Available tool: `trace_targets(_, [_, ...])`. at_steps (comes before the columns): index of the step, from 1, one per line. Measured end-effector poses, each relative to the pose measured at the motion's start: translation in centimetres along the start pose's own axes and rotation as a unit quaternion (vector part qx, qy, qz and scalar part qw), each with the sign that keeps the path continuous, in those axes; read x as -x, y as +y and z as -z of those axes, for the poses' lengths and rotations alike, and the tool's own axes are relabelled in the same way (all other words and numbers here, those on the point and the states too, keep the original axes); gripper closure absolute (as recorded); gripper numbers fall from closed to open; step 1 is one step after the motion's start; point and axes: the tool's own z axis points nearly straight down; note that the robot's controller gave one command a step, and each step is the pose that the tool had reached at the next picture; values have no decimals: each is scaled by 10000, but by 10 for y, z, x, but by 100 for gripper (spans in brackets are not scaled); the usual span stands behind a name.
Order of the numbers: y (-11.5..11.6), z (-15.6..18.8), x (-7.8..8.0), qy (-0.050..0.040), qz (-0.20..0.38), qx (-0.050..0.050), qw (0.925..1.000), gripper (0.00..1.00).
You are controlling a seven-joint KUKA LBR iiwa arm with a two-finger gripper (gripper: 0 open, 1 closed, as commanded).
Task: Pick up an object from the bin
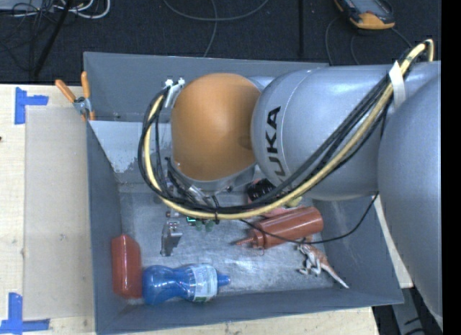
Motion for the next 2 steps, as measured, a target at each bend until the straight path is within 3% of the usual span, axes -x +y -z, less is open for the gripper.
trace_targets(1, [-1,4,2,-36,-20,7,10000,0])
trace_targets(2, [-24,-59,-26,-54,279,11,9996,0])
